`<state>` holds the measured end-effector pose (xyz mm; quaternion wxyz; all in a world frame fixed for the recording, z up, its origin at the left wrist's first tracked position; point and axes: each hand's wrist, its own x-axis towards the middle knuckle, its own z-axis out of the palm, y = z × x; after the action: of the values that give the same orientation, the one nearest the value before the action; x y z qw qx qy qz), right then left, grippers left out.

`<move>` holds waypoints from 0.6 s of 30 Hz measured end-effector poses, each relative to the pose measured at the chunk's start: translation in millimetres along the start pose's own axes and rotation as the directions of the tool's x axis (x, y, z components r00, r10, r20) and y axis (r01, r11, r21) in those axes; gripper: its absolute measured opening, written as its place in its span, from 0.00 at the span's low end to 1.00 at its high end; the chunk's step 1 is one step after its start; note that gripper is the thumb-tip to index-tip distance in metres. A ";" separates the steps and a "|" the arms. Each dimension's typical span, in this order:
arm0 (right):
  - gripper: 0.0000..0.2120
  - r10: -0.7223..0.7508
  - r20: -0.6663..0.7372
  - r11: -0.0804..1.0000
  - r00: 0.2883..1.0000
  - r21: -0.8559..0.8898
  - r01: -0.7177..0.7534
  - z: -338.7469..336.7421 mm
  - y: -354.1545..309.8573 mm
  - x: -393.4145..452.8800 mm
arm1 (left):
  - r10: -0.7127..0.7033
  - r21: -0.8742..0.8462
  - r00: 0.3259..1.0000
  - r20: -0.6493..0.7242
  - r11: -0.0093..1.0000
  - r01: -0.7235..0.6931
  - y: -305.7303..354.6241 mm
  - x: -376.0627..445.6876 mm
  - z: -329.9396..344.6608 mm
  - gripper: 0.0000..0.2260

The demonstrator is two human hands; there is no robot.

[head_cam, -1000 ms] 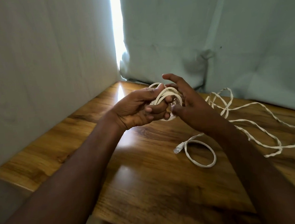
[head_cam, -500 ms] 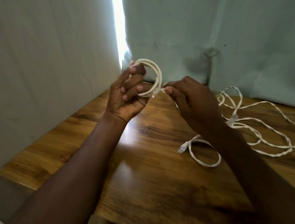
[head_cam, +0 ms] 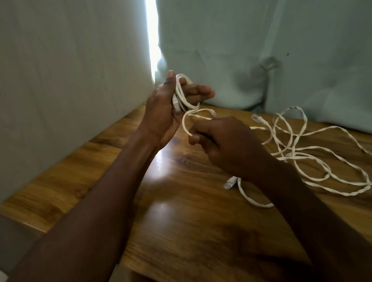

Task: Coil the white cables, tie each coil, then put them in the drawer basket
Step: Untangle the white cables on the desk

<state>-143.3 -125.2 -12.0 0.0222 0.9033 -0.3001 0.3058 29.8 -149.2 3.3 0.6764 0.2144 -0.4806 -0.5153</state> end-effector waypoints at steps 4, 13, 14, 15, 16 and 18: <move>0.10 -0.008 -0.179 0.994 0.984 0.102 0.027 -2.0 1.1 1.3 | 0.125 0.459 0.991 -0.041 0.884 -0.092 -12.1 -2.5 -0.8 0.18; 0.09 -0.034 -0.436 0.996 0.899 0.062 0.068 -28.7 18.1 5.7 | 0.075 0.581 0.997 0.020 0.810 -0.072 -19.1 -2.4 -7.7 0.20; 0.07 0.039 -0.473 0.992 0.880 0.122 0.022 -30.6 21.2 4.4 | 0.044 0.574 0.998 0.033 0.817 -0.055 -18.7 -3.4 -6.8 0.20; 0.05 0.116 -0.500 0.981 0.858 0.194 -0.019 -30.7 24.3 3.0 | 0.008 0.573 0.999 0.052 0.819 -0.036 -19.2 -4.3 -5.8 0.20; 0.05 0.192 -0.514 0.962 0.836 0.267 -0.057 -29.7 26.9 1.7 | -0.023 0.580 0.997 0.072 0.814 -0.023 -20.8 -4.8 -4.7 0.20; 0.06 0.308 -0.523 0.925 0.794 0.360 -0.122 -25.2 31.0 0.4 | -0.051 0.607 0.995 0.089 0.795 -0.013 -25.6 -6.5 -0.8 0.19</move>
<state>-173.8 -145.2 4.2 -0.0655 0.7213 -0.3300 0.6054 17.8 -153.2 -20.0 0.5417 0.3982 -0.6516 -0.3513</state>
